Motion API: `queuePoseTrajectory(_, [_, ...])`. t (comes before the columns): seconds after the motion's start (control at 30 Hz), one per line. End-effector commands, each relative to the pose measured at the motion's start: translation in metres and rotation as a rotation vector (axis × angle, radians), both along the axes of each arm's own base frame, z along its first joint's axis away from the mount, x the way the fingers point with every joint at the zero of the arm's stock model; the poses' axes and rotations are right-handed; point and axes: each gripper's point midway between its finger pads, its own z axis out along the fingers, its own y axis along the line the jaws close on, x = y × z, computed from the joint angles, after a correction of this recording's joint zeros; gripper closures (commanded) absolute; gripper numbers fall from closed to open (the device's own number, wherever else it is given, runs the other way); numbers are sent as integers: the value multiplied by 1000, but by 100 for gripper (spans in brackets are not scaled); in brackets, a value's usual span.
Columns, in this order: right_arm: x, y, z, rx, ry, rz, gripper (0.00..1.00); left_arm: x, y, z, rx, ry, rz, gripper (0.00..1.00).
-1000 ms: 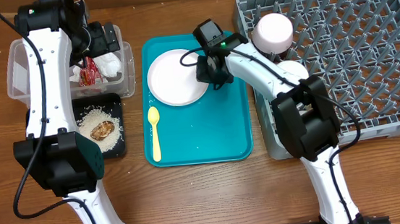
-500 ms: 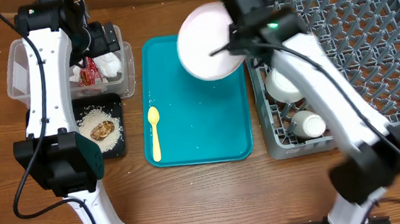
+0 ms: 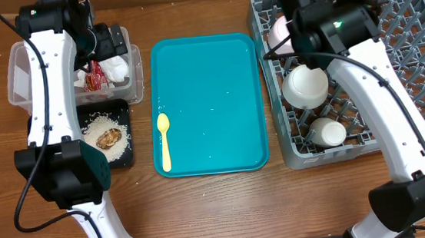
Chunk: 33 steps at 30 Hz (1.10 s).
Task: Sort waste into correct bins and load items into the dishwasher
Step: 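Lift the white plate and stand it upright in the rack, then reach the right gripper to the yellow spoon on the teal tray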
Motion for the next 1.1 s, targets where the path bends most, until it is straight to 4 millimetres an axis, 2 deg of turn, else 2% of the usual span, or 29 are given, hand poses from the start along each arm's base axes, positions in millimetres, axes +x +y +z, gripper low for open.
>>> queuePoseTrajectory(0.0, [-1,-34,-12,-70,-38,-135,96,1,-2,23,-5,-57,4,0])
queuePoseTrajectory(0.03, [1,-44,-23,-72,-36,-161,96,1,-2,23,-5,-57,4,0])
queuePoseTrajectory(0.07, [1,-46,-26,-73,-34,-166,96,1,-2,23,-5,-57,4,0])
queuePoseTrajectory(0.23, [16,-69,-70,-106,12,-188,96,1,-2,23,-5,-57,4,0])
queuePoseTrajectory(0.33, [25,-72,-87,-74,24,-155,96,1,-2,23,-5,-57,4,0])
queuePoseTrajectory(0.43, [38,-70,-117,7,47,-76,96,1,-2,23,-5,-57,4,0])
queuePoseTrajectory(0.73, [38,-87,-162,78,50,-66,96,1,-2,23,-5,-57,4,0])
queuePoseTrajectory(0.83, [41,-90,-170,109,61,-53,96,1,-2,23,-5,-57,4,0])
queuePoseTrajectory(0.87, [43,-89,-171,120,54,-44,91,1,-2,23,-5,-57,4,0])
queuePoseTrajectory(0.93, [51,-88,-165,107,36,-19,57,1,-2,23,-5,-57,4,0])
queuePoseTrajectory(0.97, [55,-86,-161,91,36,0,44,1,-2,23,-5,-57,4,0])
queuePoseTrajectory(1.07, [61,-76,-150,54,43,43,39,1,-2,23,-5,-57,4,0])
